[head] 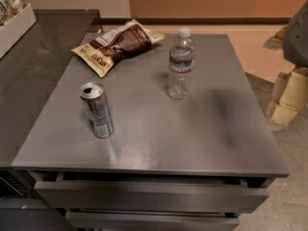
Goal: Knock water bottle over
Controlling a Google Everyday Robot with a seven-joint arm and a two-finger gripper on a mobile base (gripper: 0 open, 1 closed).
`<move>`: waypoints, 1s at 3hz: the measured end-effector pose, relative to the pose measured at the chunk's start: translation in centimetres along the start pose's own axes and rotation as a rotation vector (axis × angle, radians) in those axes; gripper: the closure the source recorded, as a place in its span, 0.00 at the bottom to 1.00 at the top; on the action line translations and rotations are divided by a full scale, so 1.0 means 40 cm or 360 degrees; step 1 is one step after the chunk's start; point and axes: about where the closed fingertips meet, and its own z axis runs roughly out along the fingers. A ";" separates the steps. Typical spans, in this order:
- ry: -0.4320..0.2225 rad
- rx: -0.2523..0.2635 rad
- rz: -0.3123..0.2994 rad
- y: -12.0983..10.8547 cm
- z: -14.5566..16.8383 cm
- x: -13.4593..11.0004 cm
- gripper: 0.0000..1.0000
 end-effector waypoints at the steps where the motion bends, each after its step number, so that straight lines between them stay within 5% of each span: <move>1: 0.0000 0.0000 0.0000 0.000 0.000 0.000 0.00; 2: -0.0001 0.0000 0.0000 0.000 0.001 -0.001 0.00; 3: -0.0157 -0.0014 0.0053 -0.033 0.082 -0.085 0.00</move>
Offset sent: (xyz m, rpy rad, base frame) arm 0.0871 0.0969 -0.0618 0.3071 -0.0283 -0.0185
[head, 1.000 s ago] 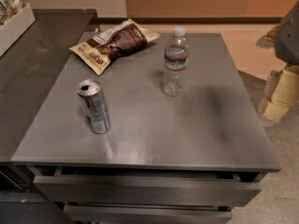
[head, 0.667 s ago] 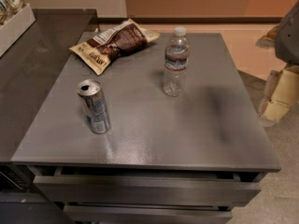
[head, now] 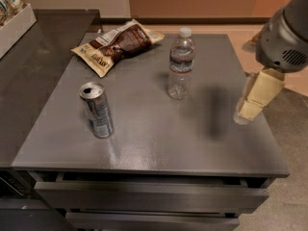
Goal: Knock water bottle over
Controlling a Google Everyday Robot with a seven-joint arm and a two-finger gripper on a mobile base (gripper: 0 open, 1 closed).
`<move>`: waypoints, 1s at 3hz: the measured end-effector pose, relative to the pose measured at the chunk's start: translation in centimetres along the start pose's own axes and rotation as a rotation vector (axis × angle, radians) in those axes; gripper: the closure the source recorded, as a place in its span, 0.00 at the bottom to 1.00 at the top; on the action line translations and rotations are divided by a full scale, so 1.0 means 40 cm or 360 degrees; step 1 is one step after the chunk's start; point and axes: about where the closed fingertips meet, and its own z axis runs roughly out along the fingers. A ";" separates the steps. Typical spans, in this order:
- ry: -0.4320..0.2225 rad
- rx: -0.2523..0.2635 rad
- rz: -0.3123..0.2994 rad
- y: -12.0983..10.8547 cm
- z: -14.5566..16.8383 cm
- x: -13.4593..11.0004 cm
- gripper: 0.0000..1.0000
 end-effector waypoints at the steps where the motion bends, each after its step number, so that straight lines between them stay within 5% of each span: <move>1: -0.0189 -0.0031 0.0061 -0.044 0.097 -0.087 0.00; 3: -0.0490 0.0004 0.0179 -0.139 0.193 -0.205 0.00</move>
Offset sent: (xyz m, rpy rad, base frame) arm 0.1083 0.0855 -0.0418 0.3670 -0.0704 -0.0398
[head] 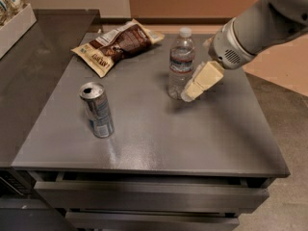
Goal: Knock water bottle over
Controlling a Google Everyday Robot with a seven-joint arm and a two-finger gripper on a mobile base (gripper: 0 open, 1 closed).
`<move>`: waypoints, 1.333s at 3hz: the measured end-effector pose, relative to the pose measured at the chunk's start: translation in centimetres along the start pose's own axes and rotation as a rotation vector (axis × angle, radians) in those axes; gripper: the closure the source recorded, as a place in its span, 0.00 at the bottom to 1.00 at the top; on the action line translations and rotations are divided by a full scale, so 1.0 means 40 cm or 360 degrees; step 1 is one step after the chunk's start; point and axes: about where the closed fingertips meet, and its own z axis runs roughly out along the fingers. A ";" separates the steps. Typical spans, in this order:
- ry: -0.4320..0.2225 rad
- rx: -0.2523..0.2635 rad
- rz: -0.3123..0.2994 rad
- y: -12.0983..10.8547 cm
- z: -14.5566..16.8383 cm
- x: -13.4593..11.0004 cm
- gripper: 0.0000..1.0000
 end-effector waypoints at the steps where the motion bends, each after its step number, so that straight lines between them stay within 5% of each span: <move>1: -0.0159 0.0021 0.0055 -0.037 0.032 -0.049 0.00; 3: -0.0372 -0.0043 0.0185 -0.061 0.065 -0.102 0.31; 4: -0.0433 -0.0077 0.0218 -0.058 0.058 -0.119 0.54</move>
Offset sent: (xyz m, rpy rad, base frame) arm 0.0542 0.0340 0.0125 0.3040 -0.0447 -0.0531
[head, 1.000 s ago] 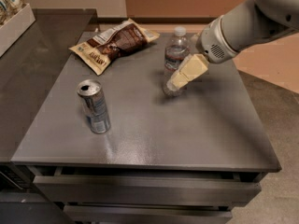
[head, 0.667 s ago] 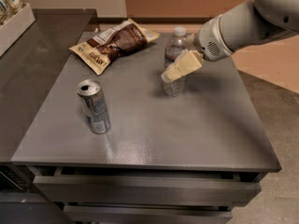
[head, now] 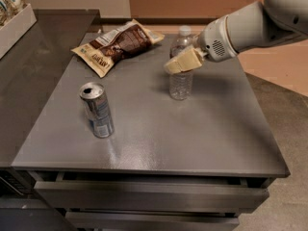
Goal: Knock water bottle over
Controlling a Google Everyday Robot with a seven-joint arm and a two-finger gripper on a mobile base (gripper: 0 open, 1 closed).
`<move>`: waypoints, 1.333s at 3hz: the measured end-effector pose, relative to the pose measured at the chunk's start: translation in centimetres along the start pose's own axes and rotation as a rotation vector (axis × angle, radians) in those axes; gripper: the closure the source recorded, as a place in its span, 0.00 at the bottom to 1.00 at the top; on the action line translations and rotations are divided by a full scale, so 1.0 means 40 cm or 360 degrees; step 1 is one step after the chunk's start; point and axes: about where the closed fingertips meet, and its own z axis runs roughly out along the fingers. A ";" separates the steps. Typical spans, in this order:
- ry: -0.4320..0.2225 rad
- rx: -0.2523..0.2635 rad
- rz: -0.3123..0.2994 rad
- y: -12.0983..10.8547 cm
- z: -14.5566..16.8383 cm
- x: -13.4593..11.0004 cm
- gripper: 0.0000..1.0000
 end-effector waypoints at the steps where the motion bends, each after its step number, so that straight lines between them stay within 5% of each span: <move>1: 0.0036 0.0003 -0.0030 0.015 -0.038 -0.027 0.77; 2: 0.0206 0.0021 -0.0114 0.042 -0.086 -0.049 0.99; 4: 0.0774 0.0023 -0.0343 0.087 -0.135 0.016 1.00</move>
Offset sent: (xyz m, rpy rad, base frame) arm -0.0442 -0.0247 0.0508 -0.4374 0.0215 0.0629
